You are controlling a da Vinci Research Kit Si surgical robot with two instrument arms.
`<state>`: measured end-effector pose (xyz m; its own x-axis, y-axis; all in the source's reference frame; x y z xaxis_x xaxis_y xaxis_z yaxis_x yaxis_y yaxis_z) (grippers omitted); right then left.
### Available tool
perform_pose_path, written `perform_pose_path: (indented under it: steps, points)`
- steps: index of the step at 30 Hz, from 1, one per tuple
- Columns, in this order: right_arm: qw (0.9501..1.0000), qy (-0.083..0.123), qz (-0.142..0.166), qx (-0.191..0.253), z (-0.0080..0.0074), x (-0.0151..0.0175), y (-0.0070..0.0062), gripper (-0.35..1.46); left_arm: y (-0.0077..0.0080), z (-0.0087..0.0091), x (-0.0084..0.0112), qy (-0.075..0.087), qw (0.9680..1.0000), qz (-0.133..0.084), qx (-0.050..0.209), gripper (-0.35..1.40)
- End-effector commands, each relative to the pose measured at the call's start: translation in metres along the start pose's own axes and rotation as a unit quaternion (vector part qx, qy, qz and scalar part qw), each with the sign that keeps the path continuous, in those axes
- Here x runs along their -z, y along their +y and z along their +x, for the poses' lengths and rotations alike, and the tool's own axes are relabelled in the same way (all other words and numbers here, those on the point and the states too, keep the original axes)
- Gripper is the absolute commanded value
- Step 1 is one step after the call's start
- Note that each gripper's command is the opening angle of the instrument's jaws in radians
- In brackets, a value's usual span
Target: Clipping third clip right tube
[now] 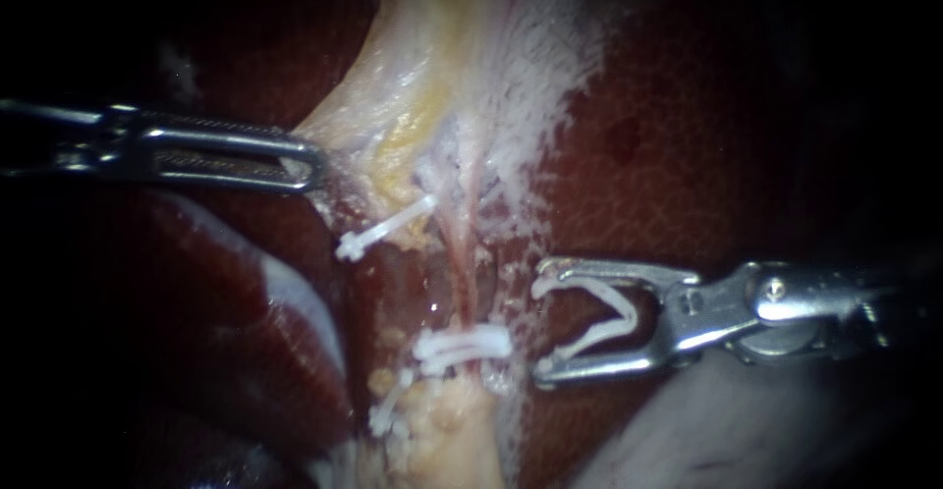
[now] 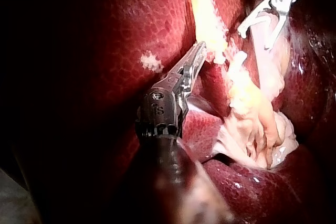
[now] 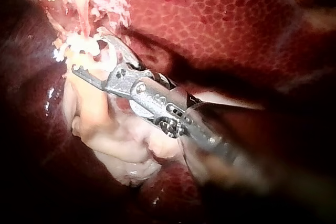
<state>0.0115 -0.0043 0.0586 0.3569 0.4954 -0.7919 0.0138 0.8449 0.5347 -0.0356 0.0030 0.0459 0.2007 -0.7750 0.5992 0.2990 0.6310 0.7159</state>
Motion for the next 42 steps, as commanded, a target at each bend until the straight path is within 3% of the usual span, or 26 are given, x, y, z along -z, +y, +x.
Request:
perform_pose_path:
  steps: [1,5,13,26,42]
  points:
    - [1.0000,0.000,0.001,0.000,-0.0001,-0.0002,0.0001,0.60,-0.0003,-0.0003,0.0002,-0.003,1.0000,0.000,0.001,-0.35]
    - [1.0000,-0.001,0.000,-0.003,-0.0001,-0.0010,0.0007,0.60,-0.0015,-0.0010,0.0006,-0.006,1.0000,0.001,0.006,-0.35]
    - [1.0000,-0.001,0.006,-0.006,0.0003,-0.0035,0.0018,0.60,-0.0016,-0.0009,0.0007,-0.006,1.0000,0.001,0.006,-0.35]
    - [0.9995,-0.003,0.032,-0.006,0.0014,-0.0069,0.0022,0.57,-0.0020,-0.0008,0.0006,-0.006,1.0000,0.000,0.005,-0.35]
    - [0.9994,-0.004,0.033,-0.010,0.0012,-0.0073,0.0025,0.56,-0.0023,-0.0008,0.0004,-0.006,1.0000,0.000,0.005,-0.35]
